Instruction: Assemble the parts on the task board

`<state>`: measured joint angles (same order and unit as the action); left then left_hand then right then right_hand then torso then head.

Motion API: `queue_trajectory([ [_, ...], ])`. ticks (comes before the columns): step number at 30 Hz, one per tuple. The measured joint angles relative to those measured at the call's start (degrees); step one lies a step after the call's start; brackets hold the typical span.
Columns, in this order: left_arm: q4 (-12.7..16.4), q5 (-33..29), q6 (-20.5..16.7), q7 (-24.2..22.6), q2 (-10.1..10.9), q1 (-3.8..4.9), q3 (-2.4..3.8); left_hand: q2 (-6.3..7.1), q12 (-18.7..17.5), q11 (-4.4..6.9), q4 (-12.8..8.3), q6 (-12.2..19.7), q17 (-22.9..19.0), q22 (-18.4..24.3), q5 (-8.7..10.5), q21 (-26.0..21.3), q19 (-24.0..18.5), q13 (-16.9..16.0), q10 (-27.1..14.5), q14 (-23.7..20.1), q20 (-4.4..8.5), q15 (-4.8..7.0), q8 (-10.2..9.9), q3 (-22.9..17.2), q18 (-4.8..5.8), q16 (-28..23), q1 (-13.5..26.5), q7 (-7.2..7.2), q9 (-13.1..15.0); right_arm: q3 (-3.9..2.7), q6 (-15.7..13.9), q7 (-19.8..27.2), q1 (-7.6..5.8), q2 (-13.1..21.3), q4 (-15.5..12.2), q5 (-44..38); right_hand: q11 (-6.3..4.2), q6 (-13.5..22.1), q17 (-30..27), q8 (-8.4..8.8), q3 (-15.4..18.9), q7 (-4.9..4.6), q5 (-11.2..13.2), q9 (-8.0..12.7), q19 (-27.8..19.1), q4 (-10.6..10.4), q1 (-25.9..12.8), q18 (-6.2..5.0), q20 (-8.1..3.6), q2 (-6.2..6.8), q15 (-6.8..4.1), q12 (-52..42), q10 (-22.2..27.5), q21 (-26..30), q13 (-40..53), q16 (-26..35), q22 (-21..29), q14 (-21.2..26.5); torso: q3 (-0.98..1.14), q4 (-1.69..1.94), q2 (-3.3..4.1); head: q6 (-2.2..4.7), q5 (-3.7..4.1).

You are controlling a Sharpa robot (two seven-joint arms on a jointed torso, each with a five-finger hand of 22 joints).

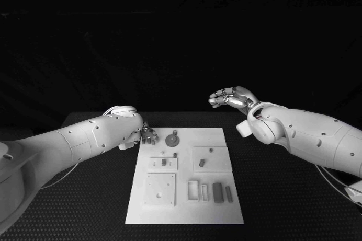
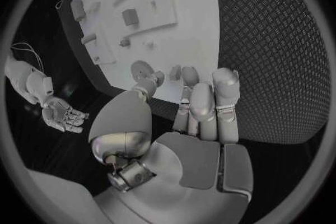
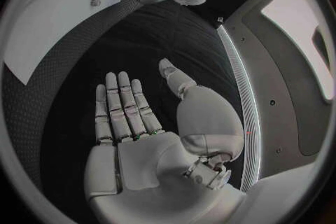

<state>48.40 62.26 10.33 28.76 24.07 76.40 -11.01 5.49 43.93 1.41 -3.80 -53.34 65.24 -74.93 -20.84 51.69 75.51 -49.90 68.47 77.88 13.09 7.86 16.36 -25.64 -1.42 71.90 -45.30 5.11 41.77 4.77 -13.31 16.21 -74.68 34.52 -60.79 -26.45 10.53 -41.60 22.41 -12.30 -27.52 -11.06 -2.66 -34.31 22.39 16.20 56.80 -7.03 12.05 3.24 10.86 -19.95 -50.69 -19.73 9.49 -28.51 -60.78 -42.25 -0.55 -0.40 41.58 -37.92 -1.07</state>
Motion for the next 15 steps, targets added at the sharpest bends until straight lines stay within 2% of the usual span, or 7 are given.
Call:
queue_trajectory([
  [2,-0.14,-0.46,0.00,-0.05,0.02,-0.01,-0.01,0.46,0.05,-0.09,-0.40,0.00,-0.31,0.00,-2.45,0.00,0.00,0.13,-0.09,-0.21,0.00,-0.21,0.00,0.14,-0.01,0.27,1.09,0.00,0.18,0.00,0.00,0.00,0.00,-0.04,0.02,0.00,0.00,0.00,0.00,0.00,0.00,0.00,0.00,0.00,0.00,0.00,0.00,0.00,0.00,0.00,0.00,0.00,0.00,0.00,0.00,0.00,0.00,0.00,0.01,0.01,0.01,-0.04,0.00],
  [4,-0.27,-0.83,-0.02,-0.12,0.05,-0.01,-0.01,0.75,0.23,-0.09,-0.48,0.00,-0.55,0.00,-3.55,0.00,0.00,0.15,-0.09,-0.30,0.00,-0.30,0.00,0.16,-0.02,0.27,1.84,0.00,0.37,0.01,0.00,0.00,0.00,-0.08,0.04,0.00,0.00,0.00,0.00,0.00,0.00,0.00,0.00,0.00,0.00,0.00,0.00,0.00,0.00,0.00,0.00,0.00,0.00,0.00,0.00,0.00,0.00,0.00,0.03,0.01,0.01,-0.05,0.00],
  [9,-0.50,-2.05,-0.03,-0.34,0.15,-0.01,-0.02,0.21,0.45,-0.10,-0.97,0.00,-1.25,0.00,-6.58,0.00,-0.09,0.37,-0.50,-0.50,-0.10,-0.10,0.00,-0.33,-0.06,0.27,3.14,0.00,0.95,0.01,0.01,-0.01,0.00,-0.13,0.09,-0.01,0.00,0.00,0.05,0.00,0.00,0.00,0.00,0.00,0.00,0.00,0.00,-0.01,0.00,0.00,0.00,0.22,0.00,0.00,-0.06,0.00,0.01,0.00,0.07,0.01,0.01,-0.09,0.02],
  [15,-0.50,-3.28,-0.03,-0.65,0.08,-0.01,-0.02,-0.45,0.67,0.10,-1.88,-0.50,-1.62,0.00,-8.51,0.22,-0.30,0.60,-0.70,-0.51,0.09,-0.09,0.45,-1.24,-0.10,0.65,3.79,-0.16,1.69,0.01,0.02,-0.01,0.00,-0.20,0.13,-0.01,0.00,0.00,0.04,0.00,0.00,0.00,0.00,0.00,0.00,0.00,0.00,-0.01,0.00,0.00,0.00,0.22,0.00,0.23,-0.05,0.00,-0.01,0.00,0.07,0.02,0.01,-0.16,0.07],
])
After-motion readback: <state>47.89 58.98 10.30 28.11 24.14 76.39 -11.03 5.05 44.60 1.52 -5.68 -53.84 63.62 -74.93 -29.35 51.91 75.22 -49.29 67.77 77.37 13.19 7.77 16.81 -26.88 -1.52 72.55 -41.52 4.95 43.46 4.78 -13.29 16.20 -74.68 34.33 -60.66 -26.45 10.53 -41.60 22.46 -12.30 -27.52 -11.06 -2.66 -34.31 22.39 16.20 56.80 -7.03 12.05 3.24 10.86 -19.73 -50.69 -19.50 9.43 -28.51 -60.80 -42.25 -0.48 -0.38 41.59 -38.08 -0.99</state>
